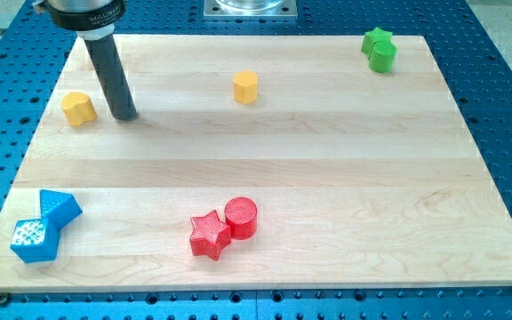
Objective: Push hexagon into the heart
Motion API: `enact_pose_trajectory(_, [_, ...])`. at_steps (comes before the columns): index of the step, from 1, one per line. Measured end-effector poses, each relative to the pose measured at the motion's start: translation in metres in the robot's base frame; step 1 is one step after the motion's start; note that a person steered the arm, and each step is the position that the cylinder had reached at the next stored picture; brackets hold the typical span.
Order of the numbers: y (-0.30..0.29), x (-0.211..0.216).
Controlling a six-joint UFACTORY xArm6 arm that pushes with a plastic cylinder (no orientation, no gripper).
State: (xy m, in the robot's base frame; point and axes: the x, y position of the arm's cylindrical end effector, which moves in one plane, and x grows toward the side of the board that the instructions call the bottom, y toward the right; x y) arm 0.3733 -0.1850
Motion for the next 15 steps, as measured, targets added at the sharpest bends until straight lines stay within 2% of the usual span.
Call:
enact_pose_trajectory(2, [0.0, 0.005])
enact_pose_trajectory(3, [0.04, 0.034])
enact_pose_trajectory(4, [0.133, 0.044])
enact_pose_trajectory(5, [0.217, -0.011])
enact_pose_trajectory(6, [0.242, -0.076])
enact_pose_trajectory(7, [0.164, -0.054])
enact_pose_trajectory(8, [0.144, 0.002])
enact_pose_trajectory(9, [0.177, 0.028])
enact_pose_trajectory(10, [0.149, 0.071])
enact_pose_trajectory(12, [0.178, 0.038])
enact_pose_trajectory(13, [0.093, 0.041])
enact_pose_trajectory(14, [0.081, 0.046])
enact_pose_trajectory(15, [0.109, 0.034])
